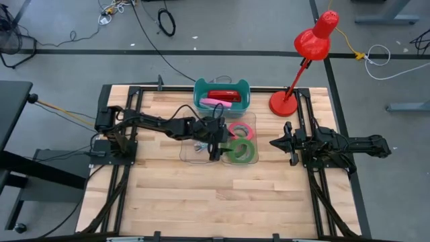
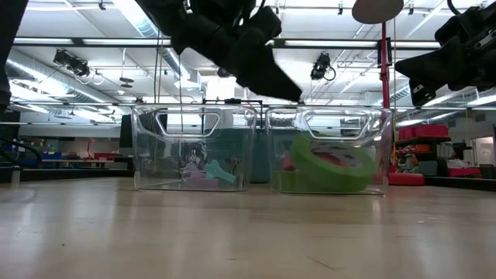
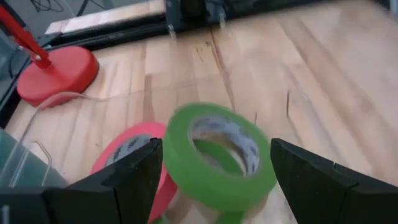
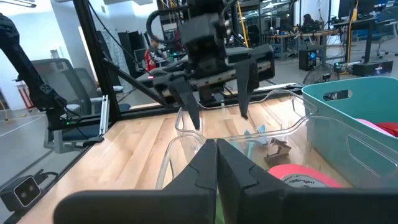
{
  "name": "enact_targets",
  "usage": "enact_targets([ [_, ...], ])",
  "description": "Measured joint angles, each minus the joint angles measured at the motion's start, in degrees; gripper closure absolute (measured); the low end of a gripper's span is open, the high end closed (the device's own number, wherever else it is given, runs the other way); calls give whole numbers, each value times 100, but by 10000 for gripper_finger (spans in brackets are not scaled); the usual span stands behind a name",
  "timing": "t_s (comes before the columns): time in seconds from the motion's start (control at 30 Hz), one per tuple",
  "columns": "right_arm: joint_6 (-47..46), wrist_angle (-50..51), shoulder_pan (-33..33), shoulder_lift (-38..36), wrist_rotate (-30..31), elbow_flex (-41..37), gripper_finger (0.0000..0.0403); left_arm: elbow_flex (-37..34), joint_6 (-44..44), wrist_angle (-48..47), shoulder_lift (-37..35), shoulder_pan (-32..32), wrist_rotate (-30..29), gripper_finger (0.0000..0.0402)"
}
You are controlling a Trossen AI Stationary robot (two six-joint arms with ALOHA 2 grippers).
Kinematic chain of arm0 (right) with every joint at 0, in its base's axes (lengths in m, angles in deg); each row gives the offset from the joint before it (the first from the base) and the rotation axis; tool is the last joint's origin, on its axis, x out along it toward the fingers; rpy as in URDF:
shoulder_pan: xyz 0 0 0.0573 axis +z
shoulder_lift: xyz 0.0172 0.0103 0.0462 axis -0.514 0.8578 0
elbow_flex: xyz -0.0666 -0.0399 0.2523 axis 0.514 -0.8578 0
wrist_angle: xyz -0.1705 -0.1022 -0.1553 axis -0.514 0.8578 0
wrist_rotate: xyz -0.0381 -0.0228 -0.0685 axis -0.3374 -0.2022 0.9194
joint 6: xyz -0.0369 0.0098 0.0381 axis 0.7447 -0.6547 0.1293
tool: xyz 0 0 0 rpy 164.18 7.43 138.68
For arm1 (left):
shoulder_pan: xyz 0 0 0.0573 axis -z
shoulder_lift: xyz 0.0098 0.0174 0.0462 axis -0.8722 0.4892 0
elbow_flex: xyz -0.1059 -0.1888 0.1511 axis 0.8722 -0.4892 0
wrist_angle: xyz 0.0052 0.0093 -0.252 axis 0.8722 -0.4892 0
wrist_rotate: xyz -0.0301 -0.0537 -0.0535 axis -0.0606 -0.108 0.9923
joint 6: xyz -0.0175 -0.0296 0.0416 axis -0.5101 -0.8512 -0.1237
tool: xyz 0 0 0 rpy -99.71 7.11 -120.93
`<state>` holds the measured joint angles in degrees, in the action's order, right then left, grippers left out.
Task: Pick and place Stapler, Stapler remover, tape
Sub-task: Return to Home Position
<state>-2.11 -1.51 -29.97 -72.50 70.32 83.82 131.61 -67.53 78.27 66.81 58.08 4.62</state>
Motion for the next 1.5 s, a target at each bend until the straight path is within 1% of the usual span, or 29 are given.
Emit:
enact_targets([
  [0.1,0,0,0,0,0,-1,396,195,-336,-53,-13,0,7,104],
  [0.23,0,0,1,0,2,0,396,481,-639,-508,-13,0,131,122],
  [0.37,0,0,1,0,1,0,396,838,-759,-1579,-13,2,320,160],
  [0.5,0,0,1,0,2,-2,396,1173,-850,-2735,-15,-7,323,208],
  [0.6,0,0,1,0,0,-2,396,1219,-935,-3215,-101,-9,325,243],
  [0.73,0,-2,1,0,6,-2,396,1219,-938,-3610,-300,70,288,287],
  [0.87,0,-2,0,0,6,-2,396,1219,-940,-3784,-537,144,210,328],
  [1.1,0,-2,-1,0,16,-1,396,1217,-937,-4028,-910,264,-34,388],
  [1.17,0,0,0,1,15,-1,396,1219,-933,-4092,-997,293,-38,397],
  [1.37,0,0,1,0,13,-2,396,1184,-935,-4328,-1212,352,-43,393],
  [1.5,0,0,-1,0,-2,0,396,797,-956,-4170,-1533,410,-97,398],
])
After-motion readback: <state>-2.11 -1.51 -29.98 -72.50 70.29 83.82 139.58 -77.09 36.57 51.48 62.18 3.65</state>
